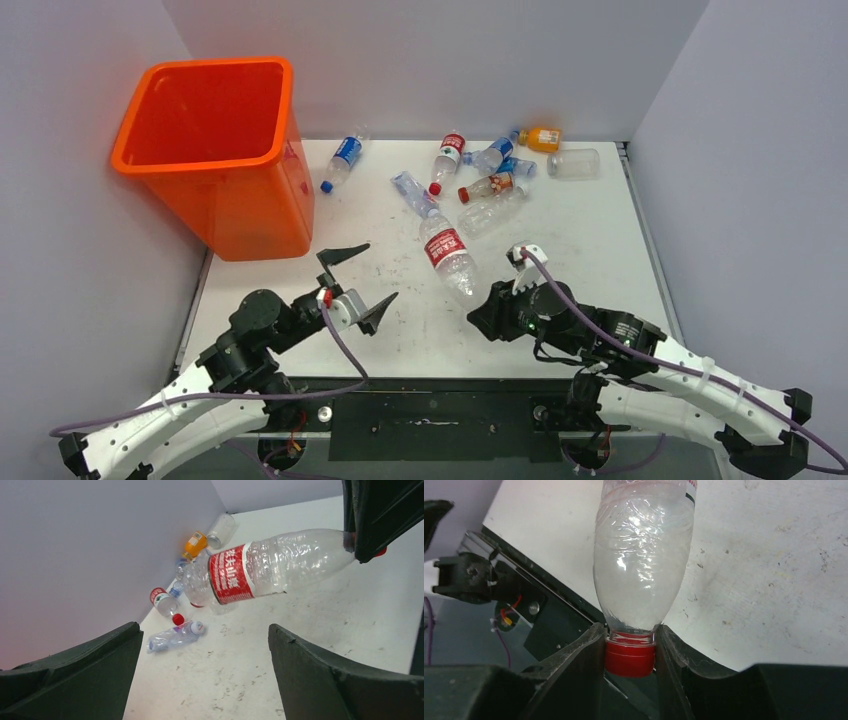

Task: Put the plastic bottles in the bin
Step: Pick up the plastic bottle at the center of the board.

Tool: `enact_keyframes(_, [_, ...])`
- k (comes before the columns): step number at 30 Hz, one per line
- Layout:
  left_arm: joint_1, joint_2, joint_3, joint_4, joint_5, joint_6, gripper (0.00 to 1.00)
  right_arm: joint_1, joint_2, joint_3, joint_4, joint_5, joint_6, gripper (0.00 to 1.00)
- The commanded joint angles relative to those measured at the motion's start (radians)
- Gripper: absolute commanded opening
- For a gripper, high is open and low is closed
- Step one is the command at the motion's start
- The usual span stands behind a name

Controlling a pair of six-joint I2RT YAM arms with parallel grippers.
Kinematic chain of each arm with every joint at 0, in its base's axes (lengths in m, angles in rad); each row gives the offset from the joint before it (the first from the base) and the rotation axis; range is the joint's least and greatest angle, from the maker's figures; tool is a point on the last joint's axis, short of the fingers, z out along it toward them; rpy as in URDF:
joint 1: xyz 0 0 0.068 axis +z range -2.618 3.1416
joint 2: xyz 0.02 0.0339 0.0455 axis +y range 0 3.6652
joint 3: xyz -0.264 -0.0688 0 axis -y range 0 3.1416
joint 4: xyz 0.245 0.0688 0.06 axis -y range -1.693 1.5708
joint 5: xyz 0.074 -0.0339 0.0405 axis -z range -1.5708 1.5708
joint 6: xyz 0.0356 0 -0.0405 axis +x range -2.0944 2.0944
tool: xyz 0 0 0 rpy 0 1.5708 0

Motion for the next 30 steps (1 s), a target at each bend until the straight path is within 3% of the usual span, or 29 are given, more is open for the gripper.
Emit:
enact_keyframes(1, [-0.056,0.062,0.079,-0.068,-0.023,0.335,0.96,0.010,0.089,0.085,-0.164,-0.056,-0.073,0.05])
enact_keyframes(10, [-0.300,0.206,-0.002,-0.019,-0.353,0.738,0.96,0.014,0.157,0.116,-0.101,-0.168,-0.127,0.05])
enact_keyframes(17, [-0.382,0.289,-0.039,-0.007,-0.367,0.788,0.96,0.018,0.166,0.152,-0.113,-0.248,-0.153,0.05])
enact_keyframes(27, [-0.394,0.406,-0.052,0.207,-0.388,0.851,0.99,0.033,0.152,0.150,-0.044,-0.381,-0.159,0.05])
enact_keyframes(30, [-0.398,0.399,-0.067,0.293,-0.404,0.833,0.90,0.035,0.136,0.135,-0.017,-0.396,-0.149,0.05])
